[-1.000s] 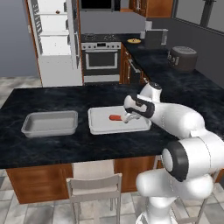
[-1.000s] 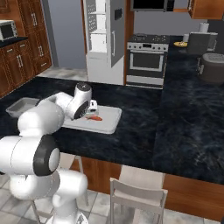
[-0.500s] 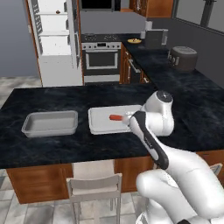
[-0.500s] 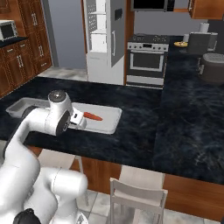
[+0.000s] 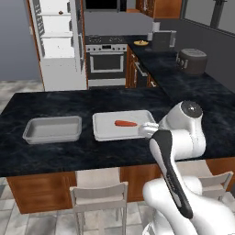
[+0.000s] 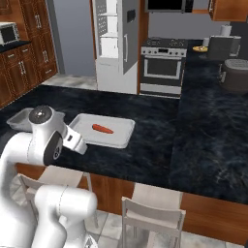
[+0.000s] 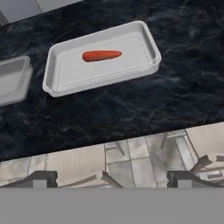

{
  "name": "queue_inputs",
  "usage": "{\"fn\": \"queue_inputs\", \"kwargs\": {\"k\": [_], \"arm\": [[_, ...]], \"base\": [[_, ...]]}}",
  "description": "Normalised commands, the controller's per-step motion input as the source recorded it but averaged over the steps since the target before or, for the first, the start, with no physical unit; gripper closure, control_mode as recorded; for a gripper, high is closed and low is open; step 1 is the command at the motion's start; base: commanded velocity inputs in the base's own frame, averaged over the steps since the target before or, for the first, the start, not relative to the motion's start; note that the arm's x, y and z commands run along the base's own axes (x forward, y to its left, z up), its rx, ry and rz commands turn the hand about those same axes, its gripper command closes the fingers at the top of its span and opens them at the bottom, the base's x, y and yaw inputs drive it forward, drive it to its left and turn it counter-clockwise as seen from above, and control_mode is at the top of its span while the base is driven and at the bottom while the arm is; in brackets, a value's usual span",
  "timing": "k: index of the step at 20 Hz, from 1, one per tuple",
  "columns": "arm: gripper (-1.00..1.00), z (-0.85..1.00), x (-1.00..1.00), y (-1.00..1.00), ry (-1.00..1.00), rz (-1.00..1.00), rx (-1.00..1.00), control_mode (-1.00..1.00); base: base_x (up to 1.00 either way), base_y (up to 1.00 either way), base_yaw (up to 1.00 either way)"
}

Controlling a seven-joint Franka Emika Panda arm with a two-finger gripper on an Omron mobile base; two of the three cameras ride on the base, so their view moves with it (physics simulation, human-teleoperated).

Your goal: Place the cold items (mushroom and carrot) from the fridge in one tupperware on the dining counter. Place the warm items (kebab skewer and hot dog) in the stove area in another tupperware.

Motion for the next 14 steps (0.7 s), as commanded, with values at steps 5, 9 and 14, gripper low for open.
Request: {"fn": "queue_inputs", "kwargs": {"k": [5,9,14], "arm": [[-1.00,0.36,-0.64,-0.07,-0.02,0.00,-0.02,-1.00],[-1.00,0.06,-0.43,0.00,-0.07,0.00,-0.05,-1.00],[-1.00,-0.03,-0.34,0.06,-0.13,0.03,-0.03,1.00]], "base": [[0.00,0.00,0.00],[0.00,0.00,0.00],[-0.10,0.10,0.00]]}}
